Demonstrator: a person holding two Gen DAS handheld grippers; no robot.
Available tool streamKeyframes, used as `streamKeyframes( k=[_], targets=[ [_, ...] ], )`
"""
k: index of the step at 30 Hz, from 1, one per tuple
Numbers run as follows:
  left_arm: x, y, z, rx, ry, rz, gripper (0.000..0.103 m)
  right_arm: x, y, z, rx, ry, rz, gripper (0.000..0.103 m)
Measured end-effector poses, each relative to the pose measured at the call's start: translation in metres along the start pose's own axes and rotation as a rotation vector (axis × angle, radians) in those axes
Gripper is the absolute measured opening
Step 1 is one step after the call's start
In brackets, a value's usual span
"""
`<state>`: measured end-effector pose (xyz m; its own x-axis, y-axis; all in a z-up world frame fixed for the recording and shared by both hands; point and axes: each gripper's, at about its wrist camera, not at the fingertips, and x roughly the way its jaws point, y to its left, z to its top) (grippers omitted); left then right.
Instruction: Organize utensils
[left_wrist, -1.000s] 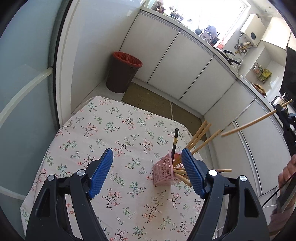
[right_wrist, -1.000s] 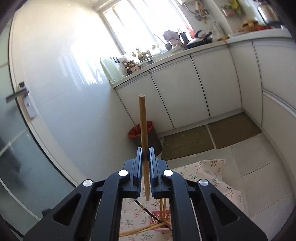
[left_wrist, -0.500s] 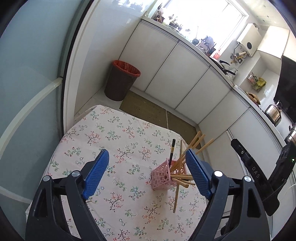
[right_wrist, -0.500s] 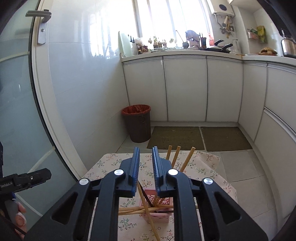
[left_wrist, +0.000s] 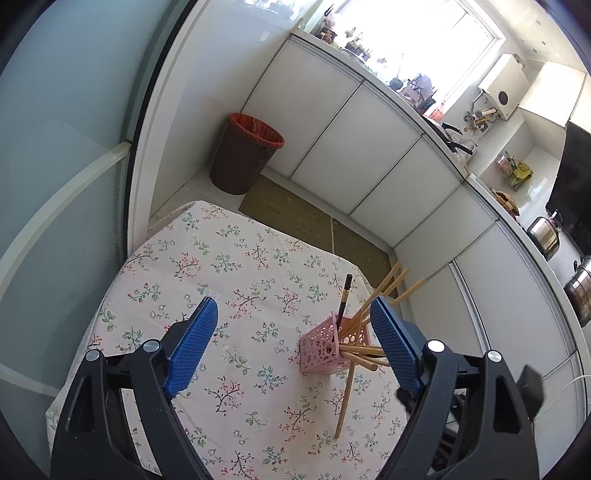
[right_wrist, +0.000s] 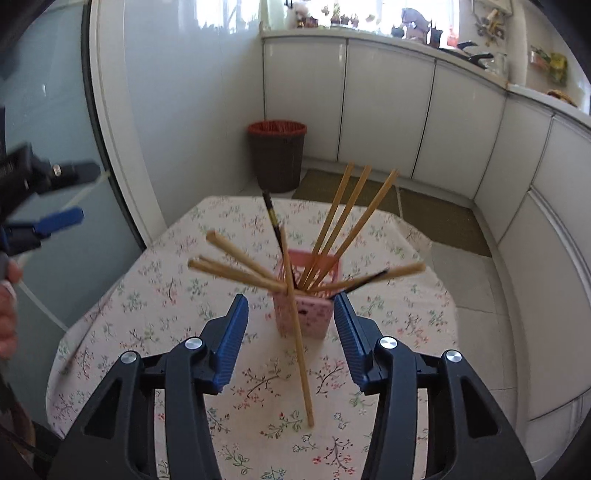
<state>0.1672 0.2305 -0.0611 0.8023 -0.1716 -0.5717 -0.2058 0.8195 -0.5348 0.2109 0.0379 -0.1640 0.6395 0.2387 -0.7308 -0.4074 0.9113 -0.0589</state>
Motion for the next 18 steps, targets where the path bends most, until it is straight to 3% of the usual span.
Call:
streamKeyframes(
  k=[12, 13, 14, 16, 18],
  targets=[
    [0.006, 0.009, 0.004, -0.011, 0.016, 0.004, 0.081, 0.082, 0.013, -0.018, -0.088, 0.089, -0.052, 0.048],
    [0.006, 0.008, 0.004, -0.009, 0.017, 0.004, 0.081, 0.089, 0.016, -0.018, -0.098, 0.099, -0.066, 0.045],
    [0.006, 0.008, 0.004, -0.008, 0.018, 0.003, 0.081, 0.096, 0.018, -0.018, -0.107, 0.114, -0.070, 0.027],
    [0.002, 0.007, 0.005, -0.007, 0.009, 0.001, 0.081, 0.098, 0.018, -0.017, -0.087, 0.111, -0.066, 0.009],
    [-0.003, 0.009, 0.006, -0.006, -0.008, 0.003, 0.081, 0.079, 0.016, -0.016, -0.062, 0.055, -0.055, 0.008]
  ],
)
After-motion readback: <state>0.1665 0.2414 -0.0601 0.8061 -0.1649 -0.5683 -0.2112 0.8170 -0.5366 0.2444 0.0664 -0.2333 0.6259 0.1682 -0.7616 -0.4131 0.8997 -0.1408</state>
